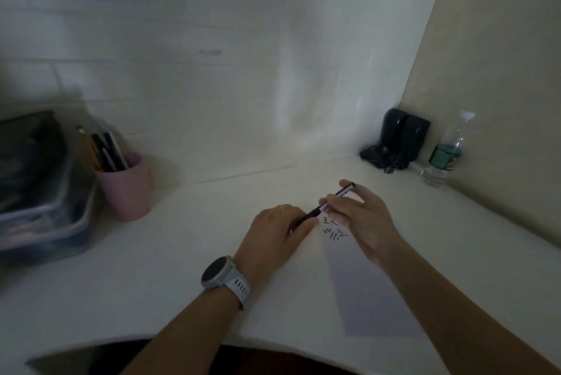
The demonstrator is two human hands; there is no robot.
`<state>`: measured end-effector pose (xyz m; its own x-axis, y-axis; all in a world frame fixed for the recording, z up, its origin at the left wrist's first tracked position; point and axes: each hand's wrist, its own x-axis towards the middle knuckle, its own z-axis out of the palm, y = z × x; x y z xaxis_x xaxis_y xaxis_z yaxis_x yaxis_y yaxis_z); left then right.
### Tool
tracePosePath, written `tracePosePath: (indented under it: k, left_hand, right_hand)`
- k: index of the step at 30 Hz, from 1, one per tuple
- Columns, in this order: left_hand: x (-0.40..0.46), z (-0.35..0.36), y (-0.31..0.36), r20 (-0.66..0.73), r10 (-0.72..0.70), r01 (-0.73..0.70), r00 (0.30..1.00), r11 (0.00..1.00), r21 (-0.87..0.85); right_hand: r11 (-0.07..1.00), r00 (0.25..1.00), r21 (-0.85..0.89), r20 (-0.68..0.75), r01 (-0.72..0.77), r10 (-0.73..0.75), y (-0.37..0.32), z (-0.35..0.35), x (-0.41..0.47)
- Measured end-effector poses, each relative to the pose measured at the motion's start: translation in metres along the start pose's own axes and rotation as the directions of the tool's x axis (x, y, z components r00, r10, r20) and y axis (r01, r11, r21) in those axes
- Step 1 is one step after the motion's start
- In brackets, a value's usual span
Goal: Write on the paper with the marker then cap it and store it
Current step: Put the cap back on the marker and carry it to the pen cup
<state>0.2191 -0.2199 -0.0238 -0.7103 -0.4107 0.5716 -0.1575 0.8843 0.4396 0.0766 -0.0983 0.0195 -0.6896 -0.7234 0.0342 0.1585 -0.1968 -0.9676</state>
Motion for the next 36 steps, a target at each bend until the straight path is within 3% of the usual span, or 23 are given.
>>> tracePosePath:
  k: [8, 10, 14, 18, 21, 27, 33, 36]
  left_hand:
    - [-0.076, -0.115, -0.036, -0.189, -0.316, 0.281, 0.93, 0.941, -0.189]
    - [-0.096, -0.134, -0.055, -0.22, -0.436, 0.373, 0.873, 0.886, -0.276]
    - [-0.122, -0.149, -0.096, -0.21, -0.573, 0.535, 0.792, 0.818, -0.214]
    - [-0.125, -0.149, -0.118, -0.183, -0.705, 0.622, 0.686, 0.697, -0.356]
    - [-0.124, -0.149, -0.124, -0.176, -0.716, 0.625, 0.676, 0.683, -0.378]
    - [-0.127, -0.147, -0.134, -0.194, -0.706, 0.589, 0.682, 0.686, -0.428]
    - [-0.126, -0.146, -0.134, -0.184, -0.682, 0.587, 0.708, 0.713, -0.385]
    - [-0.126, -0.147, -0.133, -0.177, -0.681, 0.594, 0.711, 0.715, -0.369]
  right_hand:
    - [0.917, 0.944, -0.227, 0.031, 0.328, -0.329, 0.017, 0.163, -0.041]
    - [0.857, 0.899, -0.283, 0.046, 0.43, -0.436, 0.018, 0.206, -0.039]
    - [0.761, 0.796, -0.245, 0.089, 0.601, -0.599, 0.013, 0.278, -0.022]
    - [0.627, 0.696, -0.318, 0.191, 0.711, -0.692, 0.019, 0.321, 0.004]
    - [0.509, 0.645, -0.425, 0.285, 0.748, -0.709, 0.029, 0.338, 0.024]
    - [0.3, 0.656, -0.635, 0.45, 0.712, -0.606, 0.068, 0.348, 0.047]
    - [0.251, 0.695, -0.701, 0.466, 0.667, -0.548, 0.08, 0.345, 0.052]
    - [0.276, 0.704, -0.691, 0.467, 0.668, -0.535, 0.069, 0.336, 0.047]
